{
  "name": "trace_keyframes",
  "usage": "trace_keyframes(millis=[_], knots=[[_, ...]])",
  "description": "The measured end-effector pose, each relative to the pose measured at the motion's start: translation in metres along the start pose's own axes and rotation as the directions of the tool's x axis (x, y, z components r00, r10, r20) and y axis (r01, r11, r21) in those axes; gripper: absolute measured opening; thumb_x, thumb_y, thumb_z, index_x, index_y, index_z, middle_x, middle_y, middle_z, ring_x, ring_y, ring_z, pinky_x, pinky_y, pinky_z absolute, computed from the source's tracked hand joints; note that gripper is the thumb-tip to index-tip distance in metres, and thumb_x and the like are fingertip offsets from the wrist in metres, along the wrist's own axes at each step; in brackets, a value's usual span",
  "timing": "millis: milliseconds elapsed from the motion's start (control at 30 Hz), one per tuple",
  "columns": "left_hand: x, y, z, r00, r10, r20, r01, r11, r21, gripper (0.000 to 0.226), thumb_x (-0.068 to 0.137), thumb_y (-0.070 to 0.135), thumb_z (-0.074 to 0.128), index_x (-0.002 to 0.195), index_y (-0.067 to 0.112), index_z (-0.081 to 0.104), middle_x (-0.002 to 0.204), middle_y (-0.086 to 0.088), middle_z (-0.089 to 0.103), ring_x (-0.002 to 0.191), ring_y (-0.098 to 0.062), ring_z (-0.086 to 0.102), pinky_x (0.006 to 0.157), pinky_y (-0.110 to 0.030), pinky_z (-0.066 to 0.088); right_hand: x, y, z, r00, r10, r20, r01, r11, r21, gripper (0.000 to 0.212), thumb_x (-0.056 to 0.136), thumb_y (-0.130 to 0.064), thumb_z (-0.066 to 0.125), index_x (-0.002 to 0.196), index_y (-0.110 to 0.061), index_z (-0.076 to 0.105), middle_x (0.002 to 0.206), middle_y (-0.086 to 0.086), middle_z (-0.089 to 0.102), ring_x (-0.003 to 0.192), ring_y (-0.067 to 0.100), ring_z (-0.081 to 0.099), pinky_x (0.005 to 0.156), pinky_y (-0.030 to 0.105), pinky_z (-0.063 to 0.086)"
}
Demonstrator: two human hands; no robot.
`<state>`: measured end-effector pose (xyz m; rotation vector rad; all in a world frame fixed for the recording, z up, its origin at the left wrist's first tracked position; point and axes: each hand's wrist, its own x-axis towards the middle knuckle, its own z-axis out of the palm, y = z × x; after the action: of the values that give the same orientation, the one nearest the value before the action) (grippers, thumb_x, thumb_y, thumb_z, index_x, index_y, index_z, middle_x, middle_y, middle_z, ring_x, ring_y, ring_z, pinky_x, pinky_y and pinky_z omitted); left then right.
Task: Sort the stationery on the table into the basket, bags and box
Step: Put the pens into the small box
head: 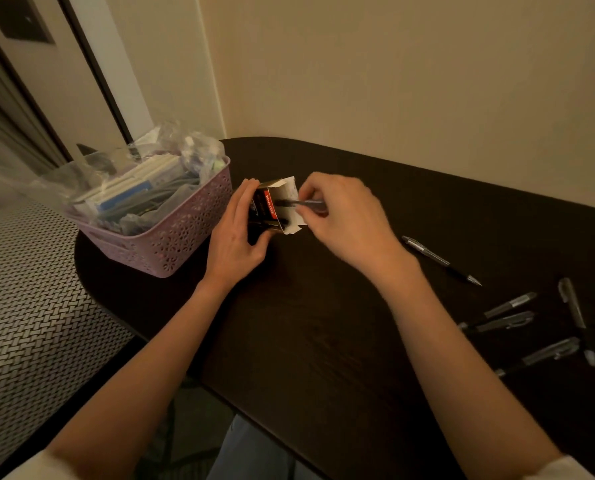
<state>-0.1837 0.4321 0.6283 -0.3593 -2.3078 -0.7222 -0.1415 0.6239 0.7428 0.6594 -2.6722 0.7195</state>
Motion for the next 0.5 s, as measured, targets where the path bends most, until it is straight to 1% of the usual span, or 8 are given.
trace_keyframes(millis=[67, 100, 200, 233, 267, 367, 433, 500], knots=[[0.0, -0.001, 0.001, 1.0, 0.008, 0.001, -0.008, 1.0, -0.001, 0.082, 0.082, 0.017, 0.071, 0.15, 0.011, 0.026, 0.154, -0.008, 0.031, 0.143, -0.018, 0.028, 0.106, -0.001, 0.018, 0.001, 0.0, 0.011, 1.0, -0.025, 0.016, 0.024, 0.997, 0.08, 0.025, 0.091, -0.025, 0.062, 0.115, -0.021, 0.057, 0.111, -0.005, 0.061, 0.098, 0.006, 0.059, 0.083, 0.027, 0.053], [0.0, -0.001, 0.001, 1.0, 0.009, 0.0, -0.009, 1.0, 0.002, 0.082, 0.082, 0.017, 0.071, 0.15, 0.011, 0.026, 0.154, -0.008, 0.031, 0.143, -0.017, 0.029, 0.106, -0.002, 0.02, 0.001, 0.0, 0.014, 0.999, -0.028, 0.029, 0.024, 0.993, 0.112, 0.028, 0.09, -0.023, 0.063, 0.117, -0.021, 0.056, 0.11, -0.004, 0.061, 0.096, 0.005, 0.06, 0.082, 0.026, 0.054], [0.0, 0.0, 0.0, 1.0, -0.006, -0.008, 0.006, 1.0, 0.007, 0.082, 0.082, 0.018, 0.071, 0.15, 0.012, 0.026, 0.154, -0.007, 0.031, 0.143, -0.016, 0.029, 0.107, -0.008, 0.023, 0.002, 0.003, 0.015, 0.999, -0.001, 0.051, -0.01, 0.974, 0.227, 0.028, 0.087, -0.016, 0.067, 0.113, -0.021, 0.057, 0.098, -0.01, 0.058, 0.084, 0.002, 0.061, 0.064, 0.015, 0.052], [0.0, 0.0, 0.0, 1.0, -0.009, -0.01, 0.009, 1.0, 0.007, 0.082, 0.082, 0.019, 0.071, 0.15, 0.012, 0.026, 0.154, -0.007, 0.031, 0.143, -0.016, 0.029, 0.106, -0.008, 0.023, 0.003, 0.003, 0.014, 0.999, 0.012, 0.046, -0.024, 0.968, 0.249, 0.026, 0.086, -0.016, 0.068, 0.109, -0.022, 0.058, 0.095, -0.011, 0.057, 0.082, 0.001, 0.061, 0.061, 0.013, 0.051], [0.0, 0.0, 0.0, 1.0, -0.007, -0.011, 0.007, 1.0, 0.007, 0.081, 0.082, 0.019, 0.071, 0.15, 0.012, 0.026, 0.154, -0.007, 0.031, 0.143, -0.016, 0.029, 0.106, -0.007, 0.022, 0.003, 0.004, 0.014, 0.999, 0.018, 0.035, -0.027, 0.968, 0.251, 0.024, 0.086, -0.016, 0.069, 0.106, -0.023, 0.059, 0.094, -0.012, 0.058, 0.082, 0.001, 0.061, 0.062, 0.014, 0.051], [0.0, -0.001, 0.0, 1.0, 0.005, -0.01, -0.005, 1.0, 0.003, 0.081, 0.082, 0.018, 0.071, 0.149, 0.011, 0.027, 0.154, -0.007, 0.032, 0.143, -0.017, 0.029, 0.106, -0.005, 0.021, 0.004, 0.007, 0.014, 0.999, -0.023, 0.028, 0.018, 0.986, 0.168, 0.019, 0.085, -0.019, 0.069, 0.103, -0.023, 0.064, 0.097, -0.01, 0.061, 0.082, 0.0, 0.06, 0.074, 0.02, 0.053], [0.0, -0.002, 0.001, 1.0, 0.013, -0.011, -0.013, 1.0, -0.002, 0.08, 0.082, 0.018, 0.071, 0.149, 0.01, 0.027, 0.154, -0.008, 0.032, 0.143, -0.017, 0.029, 0.106, -0.004, 0.021, 0.003, 0.007, 0.017, 0.998, -0.064, 0.017, 0.063, 0.995, 0.072, 0.018, 0.087, -0.021, 0.067, 0.105, -0.022, 0.066, 0.103, -0.007, 0.059, 0.086, 0.001, 0.057, 0.074, 0.018, 0.05], [-0.001, -0.001, 0.0, 1.0, 0.022, -0.014, -0.022, 1.0, -0.012, 0.08, 0.082, 0.018, 0.071, 0.149, 0.01, 0.028, 0.153, -0.008, 0.033, 0.143, -0.017, 0.029, 0.106, -0.002, 0.02, 0.001, 0.007, 0.022, 0.991, -0.11, -0.074, 0.106, 0.993, -0.052, 0.019, 0.088, -0.025, 0.065, 0.107, -0.021, 0.068, 0.11, -0.003, 0.053, 0.094, 0.003, 0.051, 0.072, 0.018, 0.045]])
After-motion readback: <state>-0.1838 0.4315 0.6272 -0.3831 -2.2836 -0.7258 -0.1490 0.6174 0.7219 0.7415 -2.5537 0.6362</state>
